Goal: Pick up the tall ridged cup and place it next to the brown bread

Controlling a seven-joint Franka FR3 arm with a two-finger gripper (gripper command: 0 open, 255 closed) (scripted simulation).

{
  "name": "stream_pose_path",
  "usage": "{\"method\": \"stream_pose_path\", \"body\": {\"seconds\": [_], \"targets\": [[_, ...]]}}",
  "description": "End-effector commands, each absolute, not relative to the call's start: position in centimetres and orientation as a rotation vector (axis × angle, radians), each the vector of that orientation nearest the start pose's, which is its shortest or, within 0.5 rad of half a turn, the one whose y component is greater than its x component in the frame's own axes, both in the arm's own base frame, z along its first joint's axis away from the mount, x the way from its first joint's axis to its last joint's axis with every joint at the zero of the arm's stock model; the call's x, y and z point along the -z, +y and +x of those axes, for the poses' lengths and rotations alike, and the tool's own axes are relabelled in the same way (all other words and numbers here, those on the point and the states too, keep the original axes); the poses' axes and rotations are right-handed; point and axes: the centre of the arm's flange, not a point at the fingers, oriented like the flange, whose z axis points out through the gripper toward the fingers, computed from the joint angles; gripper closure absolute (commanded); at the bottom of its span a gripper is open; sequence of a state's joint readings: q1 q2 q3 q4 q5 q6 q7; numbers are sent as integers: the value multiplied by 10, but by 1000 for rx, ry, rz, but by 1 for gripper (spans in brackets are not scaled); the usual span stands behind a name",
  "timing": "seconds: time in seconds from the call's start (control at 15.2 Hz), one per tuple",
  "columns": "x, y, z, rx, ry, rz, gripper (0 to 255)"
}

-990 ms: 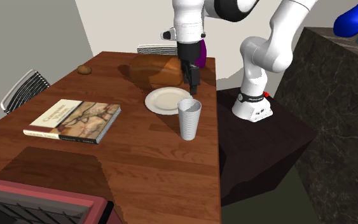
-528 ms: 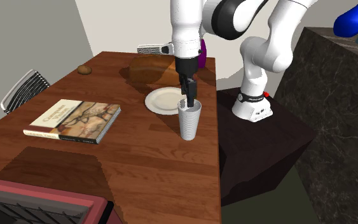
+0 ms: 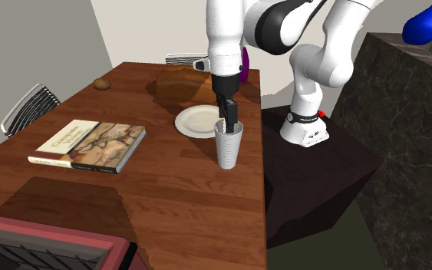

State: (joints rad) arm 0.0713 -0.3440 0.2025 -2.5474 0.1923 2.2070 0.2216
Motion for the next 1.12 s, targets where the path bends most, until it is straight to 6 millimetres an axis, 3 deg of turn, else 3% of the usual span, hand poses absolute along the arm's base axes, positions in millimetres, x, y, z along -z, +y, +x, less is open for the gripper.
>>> {"method": "stream_pose_path", "body": {"seconds": [0.0,0.07,0.66,1.06], "targets": [[-388,118,402,-30,113,-3055,0],[-388,118,402,-30,113,-3055,255],[-388,118,402,-30,113,-3055,255],[-420,118,402,-30,113,-3055,255]]}}
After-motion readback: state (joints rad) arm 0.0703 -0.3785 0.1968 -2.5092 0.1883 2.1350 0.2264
